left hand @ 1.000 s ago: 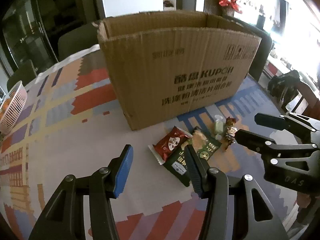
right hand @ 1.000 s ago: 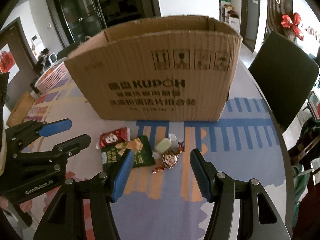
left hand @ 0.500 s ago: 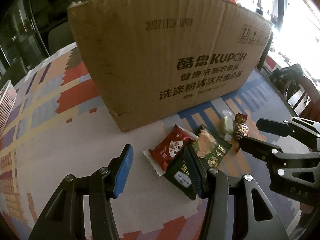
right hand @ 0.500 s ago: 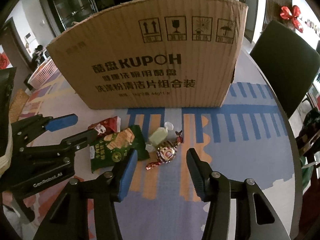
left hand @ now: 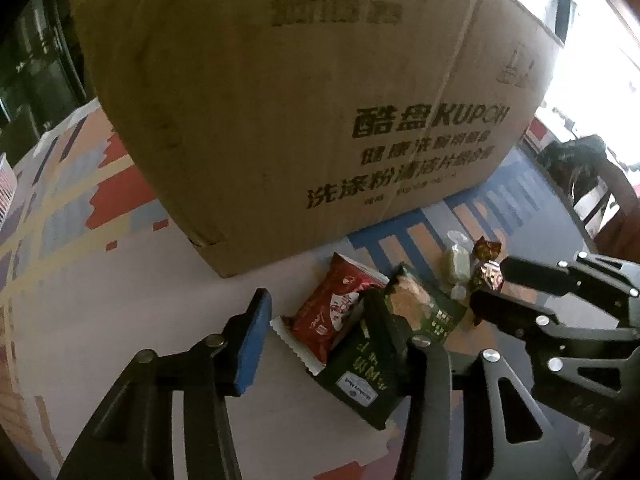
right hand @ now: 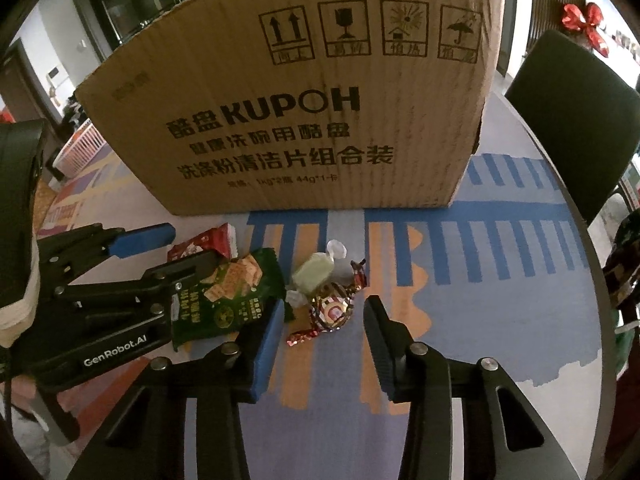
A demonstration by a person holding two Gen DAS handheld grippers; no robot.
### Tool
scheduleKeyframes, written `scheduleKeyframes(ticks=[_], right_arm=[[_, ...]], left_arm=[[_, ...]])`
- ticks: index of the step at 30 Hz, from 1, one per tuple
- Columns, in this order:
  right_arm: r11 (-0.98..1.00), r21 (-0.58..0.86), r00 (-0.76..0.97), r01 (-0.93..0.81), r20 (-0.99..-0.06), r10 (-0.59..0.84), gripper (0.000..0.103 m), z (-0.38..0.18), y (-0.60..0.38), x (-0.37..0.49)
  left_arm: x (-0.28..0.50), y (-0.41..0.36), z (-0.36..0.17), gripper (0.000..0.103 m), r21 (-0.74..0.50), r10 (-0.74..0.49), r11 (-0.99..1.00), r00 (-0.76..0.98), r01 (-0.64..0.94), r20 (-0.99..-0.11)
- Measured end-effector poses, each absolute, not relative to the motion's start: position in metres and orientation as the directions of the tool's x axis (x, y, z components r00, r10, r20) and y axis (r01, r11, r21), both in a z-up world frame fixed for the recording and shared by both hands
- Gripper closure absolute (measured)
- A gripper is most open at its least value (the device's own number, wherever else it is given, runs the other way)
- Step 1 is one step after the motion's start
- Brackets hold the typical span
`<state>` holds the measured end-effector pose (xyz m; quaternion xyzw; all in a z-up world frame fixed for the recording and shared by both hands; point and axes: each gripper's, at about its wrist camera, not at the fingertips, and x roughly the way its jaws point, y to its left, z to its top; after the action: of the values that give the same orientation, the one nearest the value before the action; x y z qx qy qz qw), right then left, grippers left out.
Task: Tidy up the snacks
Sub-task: 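Grasp the red snack bag with the left tool while the right tool grasps the wrapped chocolate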
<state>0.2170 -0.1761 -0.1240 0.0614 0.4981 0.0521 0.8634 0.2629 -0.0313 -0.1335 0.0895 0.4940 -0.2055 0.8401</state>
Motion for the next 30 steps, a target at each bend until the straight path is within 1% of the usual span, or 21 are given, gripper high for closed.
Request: scheduleKeyframes(ticks=[2, 4, 9, 11, 13, 20, 30], right_arm=[[0.987, 0.158, 0.496, -0.032, -0.855, 0.153, 0.066, -0.126, -0.175, 0.219], [0.986, 0.162, 0.491, -0.033, -0.857, 0.157, 0.068, -0.129, -0.175, 0.220], [0.984, 0.175, 0.482, -0.025, -0.860, 0.165, 0.070, -0.135, -0.173, 0.225], [0.985, 0.174, 0.487, -0.023, -0.858, 0.163, 0.076, -0.135, -0.173, 0.225], [0.985, 0.170, 0.489, -0.029, -0.857, 0.162, 0.078, -0.136, -0.173, 0.226], [0.983, 0.181, 0.503, -0.031, -0.847, 0.172, 0.079, -0.133, -0.183, 0.223], [0.979, 0.189, 0.561, -0.077, -0.803, 0.199, 0.079, -0.100, -0.179, 0.199]], left_arm=[[0.267, -0.032, -0.136, 0.063, -0.075, -0.272, 0.897, 0.413, 0.435, -0.869], [0.269, -0.028, -0.137, 0.066, -0.099, -0.289, 0.897, 0.400, 0.432, -0.870], [0.271, -0.024, -0.139, 0.068, -0.125, -0.304, 0.897, 0.389, 0.424, -0.869], [0.270, -0.024, -0.139, 0.073, -0.134, -0.314, 0.894, 0.384, 0.427, -0.868], [0.269, -0.025, -0.137, 0.074, -0.116, -0.304, 0.895, 0.396, 0.431, -0.866], [0.257, -0.031, -0.127, 0.076, -0.080, -0.284, 0.899, 0.433, 0.431, -0.856], [0.226, -0.028, -0.100, 0.076, -0.094, -0.293, 0.915, 0.488, 0.392, -0.822]])
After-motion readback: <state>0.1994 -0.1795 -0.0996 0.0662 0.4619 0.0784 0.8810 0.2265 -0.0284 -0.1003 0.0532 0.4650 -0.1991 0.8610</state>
